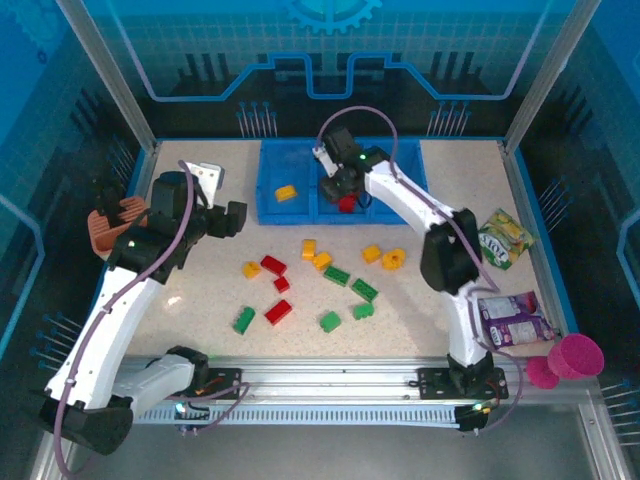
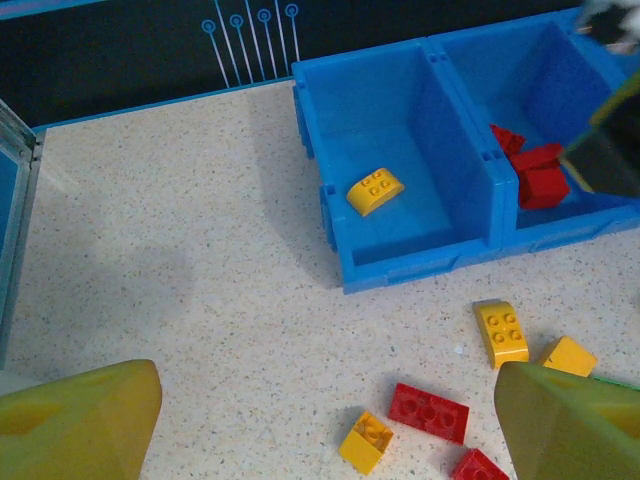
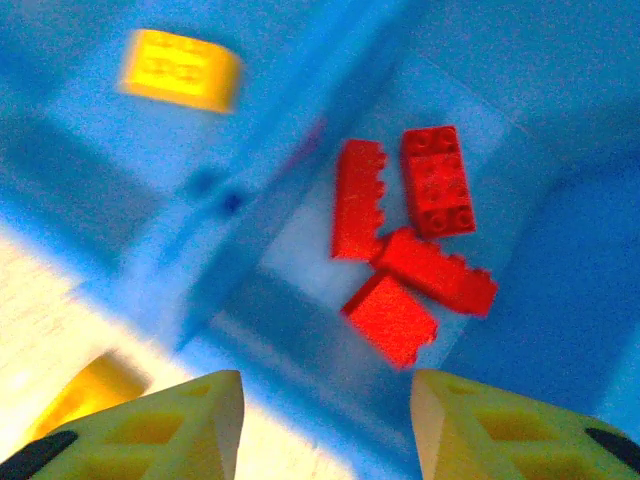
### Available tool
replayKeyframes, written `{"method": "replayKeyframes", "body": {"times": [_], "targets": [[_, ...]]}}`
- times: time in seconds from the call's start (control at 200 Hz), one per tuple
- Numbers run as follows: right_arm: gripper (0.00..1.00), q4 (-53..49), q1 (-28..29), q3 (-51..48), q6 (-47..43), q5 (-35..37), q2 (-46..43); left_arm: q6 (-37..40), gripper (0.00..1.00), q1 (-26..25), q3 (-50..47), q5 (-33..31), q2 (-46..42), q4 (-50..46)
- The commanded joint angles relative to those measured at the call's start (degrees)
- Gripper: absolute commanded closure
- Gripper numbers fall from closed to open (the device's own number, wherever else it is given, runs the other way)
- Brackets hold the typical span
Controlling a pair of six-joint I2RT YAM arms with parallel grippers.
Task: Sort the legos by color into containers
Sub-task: Pick up the lego from the center of the table.
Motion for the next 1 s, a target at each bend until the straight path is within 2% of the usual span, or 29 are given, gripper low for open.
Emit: {"method": "replayKeyframes", "body": {"times": [0.0,0.035,0.095,0.17,0.245,0.37,0.866,0.996], "targets": [[0.48,-1.8,3.5,-7.7,-3.7,-0.6,-10.3,0.6,0.12,0.5,0.3,0.7,-0.8,0.0],[0.45,-2.9,4.7,-10.4,-4.3,-0.8,-12.1,0.6,0.11,0.5,0.1,0.9,-0.8,0.2],[0.35,-2.9,6.9,-16.0,-6.1,-0.6,-15.3,0.6,0.11,0.5,-0.1,1.5,-0.7,0.6],[0.19,1.2,7.7,-26.0,-10.0,-7.8,-20.1,0.6,0.11,0.5,-0.5,1.8,-0.5,1.3],[0.12,1.0,7.7,-29.9,-10.0,-10.2,-21.4,0.6,0.11,0.4,-0.8,2.0,-0.3,2.0],[0.03,0.2,8.9,-32.3,-10.5,-10.0,-21.2,0.6,0.11,0.4,-0.7,2.6,0.6,2.3],[0.0,2.8,11.0,-32.2,-12.1,-5.4,-9.2,1.1,0.08,0.5,-2.1,2.2,0.4,3.0],[0.04,3.7,11.0,-32.2,-12.4,-3.1,-7.1,1.0,0.07,0.4,-2.3,2.3,0.7,3.1]]}}
